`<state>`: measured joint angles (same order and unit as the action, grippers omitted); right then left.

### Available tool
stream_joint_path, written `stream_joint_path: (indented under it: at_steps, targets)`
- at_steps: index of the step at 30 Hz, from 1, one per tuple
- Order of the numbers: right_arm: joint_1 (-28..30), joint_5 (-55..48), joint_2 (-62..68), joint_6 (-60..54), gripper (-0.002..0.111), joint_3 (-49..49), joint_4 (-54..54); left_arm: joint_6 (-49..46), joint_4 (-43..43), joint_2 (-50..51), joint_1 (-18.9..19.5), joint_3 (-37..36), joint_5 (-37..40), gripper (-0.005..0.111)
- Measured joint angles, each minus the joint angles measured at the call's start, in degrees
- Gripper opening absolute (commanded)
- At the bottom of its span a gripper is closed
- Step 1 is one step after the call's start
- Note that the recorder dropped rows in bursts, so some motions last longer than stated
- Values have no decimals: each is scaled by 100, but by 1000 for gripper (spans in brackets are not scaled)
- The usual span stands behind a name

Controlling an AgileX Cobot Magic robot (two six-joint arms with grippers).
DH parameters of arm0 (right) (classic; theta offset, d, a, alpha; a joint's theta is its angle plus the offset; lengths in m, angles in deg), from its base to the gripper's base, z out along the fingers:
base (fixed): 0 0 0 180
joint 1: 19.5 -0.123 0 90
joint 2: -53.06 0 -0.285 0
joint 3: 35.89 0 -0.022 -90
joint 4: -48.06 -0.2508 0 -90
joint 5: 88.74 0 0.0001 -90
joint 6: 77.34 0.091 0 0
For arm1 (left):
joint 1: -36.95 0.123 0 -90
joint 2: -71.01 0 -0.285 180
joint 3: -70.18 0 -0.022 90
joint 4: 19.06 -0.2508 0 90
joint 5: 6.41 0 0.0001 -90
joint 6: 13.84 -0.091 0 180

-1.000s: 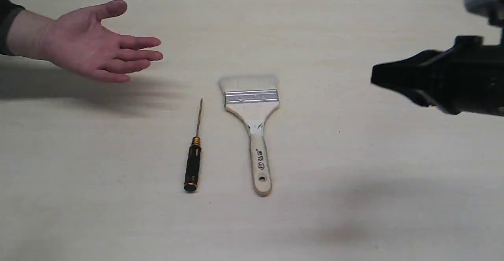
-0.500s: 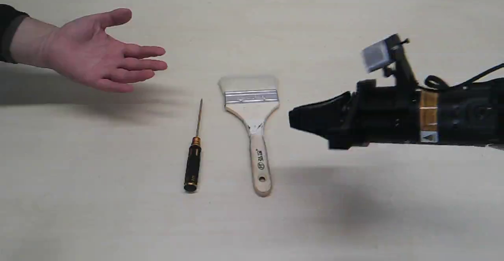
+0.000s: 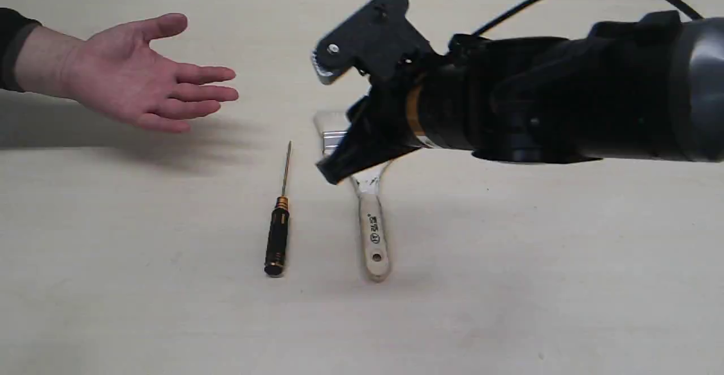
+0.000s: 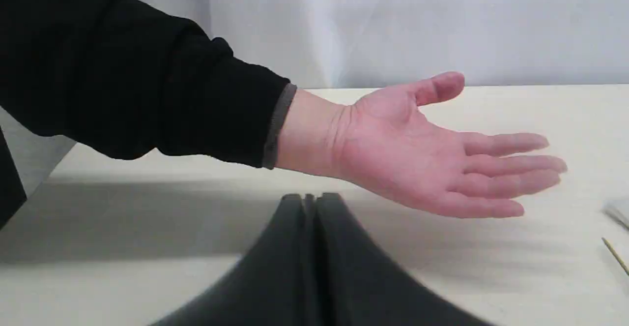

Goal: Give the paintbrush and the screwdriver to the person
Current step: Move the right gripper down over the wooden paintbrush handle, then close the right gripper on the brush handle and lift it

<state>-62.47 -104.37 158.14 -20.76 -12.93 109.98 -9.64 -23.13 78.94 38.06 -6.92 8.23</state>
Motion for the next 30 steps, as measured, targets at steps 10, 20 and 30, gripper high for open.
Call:
stream_joint_path:
  at_steps: [10, 20, 30]
  targets:
    - [-318, -1811, 220, -1012, 57, -1144, -2367, 0, 0, 0, 0, 0, 0, 0]
    - [-318, -2710, 1514, -2012, 57, -2248, -3803, 0, 0, 0, 0, 0, 0, 0]
    - [-318, -3174, 2676, -2226, 57, -3198, -4327, 0, 0, 0, 0, 0, 0, 0]
